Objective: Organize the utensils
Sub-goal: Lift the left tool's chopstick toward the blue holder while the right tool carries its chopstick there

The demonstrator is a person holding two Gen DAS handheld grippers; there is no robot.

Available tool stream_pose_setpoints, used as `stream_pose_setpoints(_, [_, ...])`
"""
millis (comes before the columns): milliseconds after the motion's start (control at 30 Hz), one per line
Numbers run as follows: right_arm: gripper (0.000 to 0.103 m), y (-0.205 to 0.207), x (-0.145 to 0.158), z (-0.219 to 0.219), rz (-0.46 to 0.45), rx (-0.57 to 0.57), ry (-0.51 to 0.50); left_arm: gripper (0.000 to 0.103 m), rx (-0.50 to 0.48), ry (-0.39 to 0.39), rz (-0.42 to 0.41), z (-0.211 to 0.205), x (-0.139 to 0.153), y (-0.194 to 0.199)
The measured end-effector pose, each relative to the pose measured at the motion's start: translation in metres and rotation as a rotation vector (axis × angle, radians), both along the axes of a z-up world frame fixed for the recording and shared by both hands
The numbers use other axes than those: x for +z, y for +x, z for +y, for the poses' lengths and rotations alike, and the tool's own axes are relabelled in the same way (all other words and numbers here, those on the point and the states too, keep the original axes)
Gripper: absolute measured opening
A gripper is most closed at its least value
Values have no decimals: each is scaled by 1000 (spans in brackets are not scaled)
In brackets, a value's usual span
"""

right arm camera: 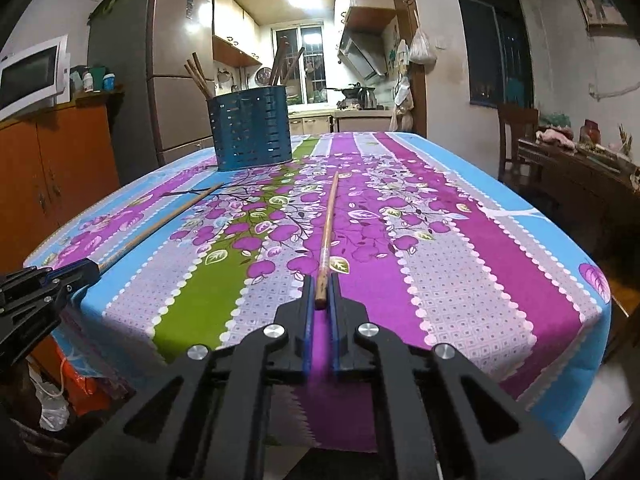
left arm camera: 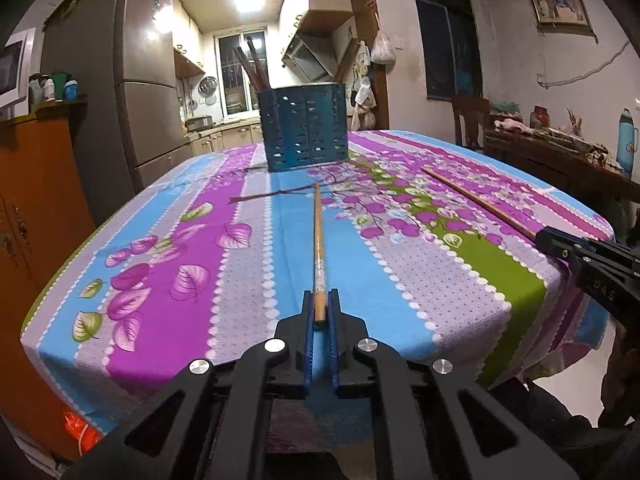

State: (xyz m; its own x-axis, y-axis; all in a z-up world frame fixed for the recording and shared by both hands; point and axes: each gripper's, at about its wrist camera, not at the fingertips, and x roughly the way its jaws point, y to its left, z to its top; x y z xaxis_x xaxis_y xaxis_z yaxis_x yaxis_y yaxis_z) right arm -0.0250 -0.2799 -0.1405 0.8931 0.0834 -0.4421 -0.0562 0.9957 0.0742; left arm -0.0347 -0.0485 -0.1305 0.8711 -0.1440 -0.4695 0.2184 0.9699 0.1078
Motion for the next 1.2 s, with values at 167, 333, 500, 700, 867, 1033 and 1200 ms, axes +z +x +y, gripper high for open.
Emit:
stream_pose_setpoints(167, [5, -4, 8, 1, -17, 3, -16, 8, 18, -6, -34, 9, 11, 0])
stream_pose_setpoints(333, [5, -13, 33, 0, -88, -2, -50, 8, 32, -4, -93, 21, 32, 1])
stream_pose_setpoints(500, [5, -17, 60, 1, -155, 3, -66, 8, 31, -16, -159, 28, 58, 0])
stream_pose_setpoints(700, [5, 3, 100, 1, -237, 61, -91, 8, -12, -52, -197, 37, 98, 24])
stream_pose_setpoints(867, [5, 38, 135, -4, -277, 99, -94, 8, -53, -104, -160, 44, 130, 68])
stream_pose_setpoints(1033, [5, 73, 161, -2, -280, 139, -107, 8, -84, -106, -138, 41, 155, 107])
stream_pose_setpoints(1200, [5, 90, 171, 1, -281, 159, -125, 8, -120, -107, -126, 39, 174, 132])
